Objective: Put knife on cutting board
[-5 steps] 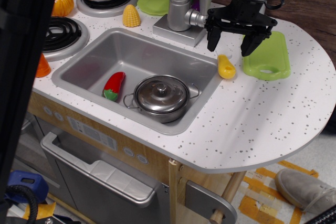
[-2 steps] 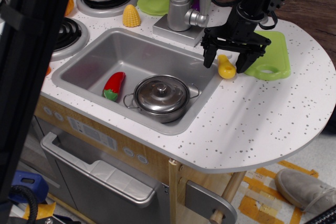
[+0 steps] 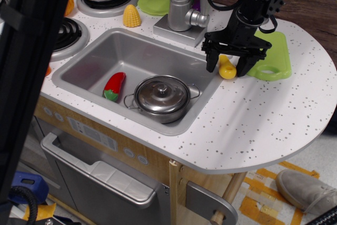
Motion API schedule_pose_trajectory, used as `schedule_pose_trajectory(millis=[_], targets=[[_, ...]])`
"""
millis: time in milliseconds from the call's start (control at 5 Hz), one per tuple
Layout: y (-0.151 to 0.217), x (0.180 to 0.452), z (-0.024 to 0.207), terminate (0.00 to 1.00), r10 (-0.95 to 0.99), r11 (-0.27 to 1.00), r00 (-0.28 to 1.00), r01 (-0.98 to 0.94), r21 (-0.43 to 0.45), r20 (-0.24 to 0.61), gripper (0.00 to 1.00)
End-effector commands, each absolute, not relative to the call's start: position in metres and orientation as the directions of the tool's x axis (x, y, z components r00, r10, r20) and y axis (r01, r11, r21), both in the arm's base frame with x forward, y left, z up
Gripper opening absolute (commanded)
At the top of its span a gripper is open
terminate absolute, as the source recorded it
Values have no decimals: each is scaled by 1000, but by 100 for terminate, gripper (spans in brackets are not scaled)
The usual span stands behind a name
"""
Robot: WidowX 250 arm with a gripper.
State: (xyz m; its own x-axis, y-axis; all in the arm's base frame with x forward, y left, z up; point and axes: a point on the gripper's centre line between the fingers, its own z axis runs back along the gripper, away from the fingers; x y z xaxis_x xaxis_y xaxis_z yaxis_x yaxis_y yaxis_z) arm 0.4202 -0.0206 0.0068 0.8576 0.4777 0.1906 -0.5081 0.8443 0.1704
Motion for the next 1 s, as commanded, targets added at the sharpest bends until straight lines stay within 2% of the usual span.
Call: schedule_pose_trajectory(millis=[0,200,600,800], targets=[[-15,425,25,0,500,836,835,-535,126,227,0],[-17,426,27,0,508,832,827,-543,114,240,0],[-40,438,78,0,500,808,784,-575,129,368,0],[-57,445,86,0,496,815,772,-572,95,398,0]])
